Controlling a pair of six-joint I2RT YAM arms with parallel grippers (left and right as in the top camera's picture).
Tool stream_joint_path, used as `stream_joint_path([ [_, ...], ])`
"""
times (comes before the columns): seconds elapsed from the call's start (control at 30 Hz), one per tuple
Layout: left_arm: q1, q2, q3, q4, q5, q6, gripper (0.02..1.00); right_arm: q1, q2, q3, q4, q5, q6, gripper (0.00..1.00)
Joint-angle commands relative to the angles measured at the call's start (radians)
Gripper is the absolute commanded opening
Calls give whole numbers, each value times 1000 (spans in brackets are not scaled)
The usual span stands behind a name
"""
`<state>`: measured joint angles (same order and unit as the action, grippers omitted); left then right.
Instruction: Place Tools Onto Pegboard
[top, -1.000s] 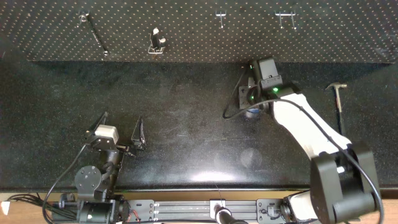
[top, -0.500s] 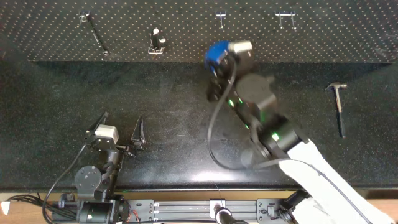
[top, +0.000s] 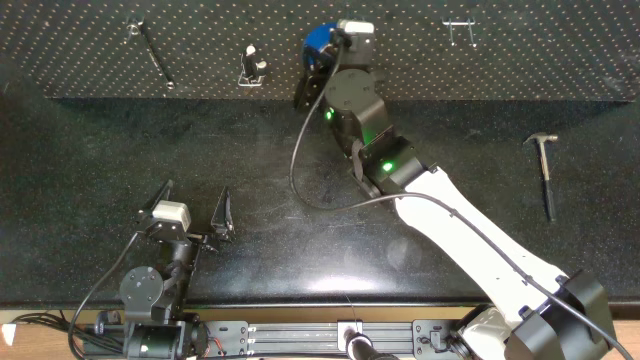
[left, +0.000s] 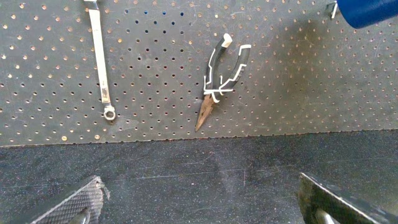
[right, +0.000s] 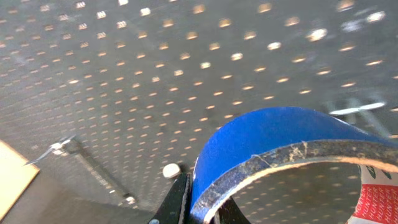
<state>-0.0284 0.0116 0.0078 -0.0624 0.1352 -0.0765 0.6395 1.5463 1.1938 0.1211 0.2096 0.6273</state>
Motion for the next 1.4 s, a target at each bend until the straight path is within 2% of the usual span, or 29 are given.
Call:
stream_joint_path([
  [0.03,-5,-8,-2,-5,7,-5,993,25,-106,35,-108,-27,143,75],
  [0.1,-5,-8,-2,-5,7,-5,993,28,-174,35,-195,-26,196,77],
  [0.17,-5,-8,-2,-5,8,-5,993,24,-203,35,-241,28,222,77],
  [0.37,-5,-8,-2,-5,8,-5,993,-13,-156,35,-243,38,221,75],
  [0.53,-5,-8,-2,-5,7,-5,993,-36,-68,35,-76,41,179,75],
  [0.87,-5,-8,-2,-5,8,-5,993,-71,79,35,134,40,172,75],
  [1.07,-5,-8,-2,-5,7,-5,993,-76,94,35,149,27,172,77],
  [1.13,-5,-8,-2,-5,8,-5,993,-76,94,35,185,-47,172,75],
  [1.27,-5,-8,-2,-5,8,-5,993,-79,94,35,187,-42,163,75],
  [1.3,-5,-8,-2,-5,7,-5,993,-80,94,35,183,-42,161,213],
  [1.33,-5,-8,-2,-5,7,-5,993,-80,94,35,180,-42,161,584],
  [1.4,-5,-8,-2,-5,7,-5,993,-80,94,35,176,-42,161,595],
])
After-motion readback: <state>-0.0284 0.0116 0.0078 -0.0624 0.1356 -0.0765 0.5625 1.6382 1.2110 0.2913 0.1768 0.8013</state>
